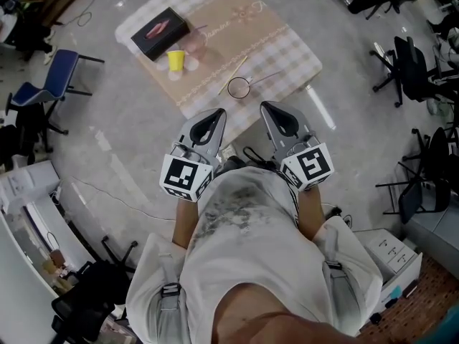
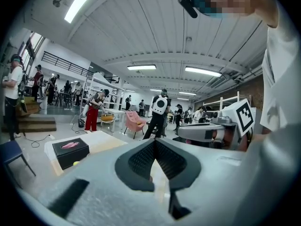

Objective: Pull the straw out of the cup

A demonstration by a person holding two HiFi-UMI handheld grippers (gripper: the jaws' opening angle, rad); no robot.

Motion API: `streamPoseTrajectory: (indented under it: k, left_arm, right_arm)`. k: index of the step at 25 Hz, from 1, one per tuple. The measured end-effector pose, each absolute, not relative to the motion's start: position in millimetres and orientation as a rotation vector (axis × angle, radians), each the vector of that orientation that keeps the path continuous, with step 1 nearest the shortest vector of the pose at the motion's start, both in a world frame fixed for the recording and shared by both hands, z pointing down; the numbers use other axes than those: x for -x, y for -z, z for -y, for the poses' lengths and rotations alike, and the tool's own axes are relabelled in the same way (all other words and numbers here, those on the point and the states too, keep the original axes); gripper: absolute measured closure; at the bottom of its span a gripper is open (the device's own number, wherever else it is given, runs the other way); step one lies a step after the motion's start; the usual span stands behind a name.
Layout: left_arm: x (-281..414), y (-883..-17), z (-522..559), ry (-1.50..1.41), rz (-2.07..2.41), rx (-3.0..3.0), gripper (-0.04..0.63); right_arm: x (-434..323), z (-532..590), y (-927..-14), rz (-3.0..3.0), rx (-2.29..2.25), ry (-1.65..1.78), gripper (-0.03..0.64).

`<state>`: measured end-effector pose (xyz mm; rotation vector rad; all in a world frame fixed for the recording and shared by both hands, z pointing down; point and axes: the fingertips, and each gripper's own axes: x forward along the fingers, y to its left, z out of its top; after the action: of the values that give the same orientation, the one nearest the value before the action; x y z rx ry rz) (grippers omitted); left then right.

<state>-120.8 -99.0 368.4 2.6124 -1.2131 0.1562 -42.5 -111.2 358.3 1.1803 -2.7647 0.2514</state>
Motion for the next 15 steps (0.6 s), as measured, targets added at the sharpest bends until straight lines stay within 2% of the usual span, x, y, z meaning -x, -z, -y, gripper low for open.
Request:
streamPoseTrajectory:
  k: [15]
  left_arm:
    - [108.0, -396.2, 124.3, -0.243, 1.099, -2.627, 0.589]
  right_arm:
    - [30.1, 135.0, -375.4, 2.729, -1.213, -0.312, 0.606]
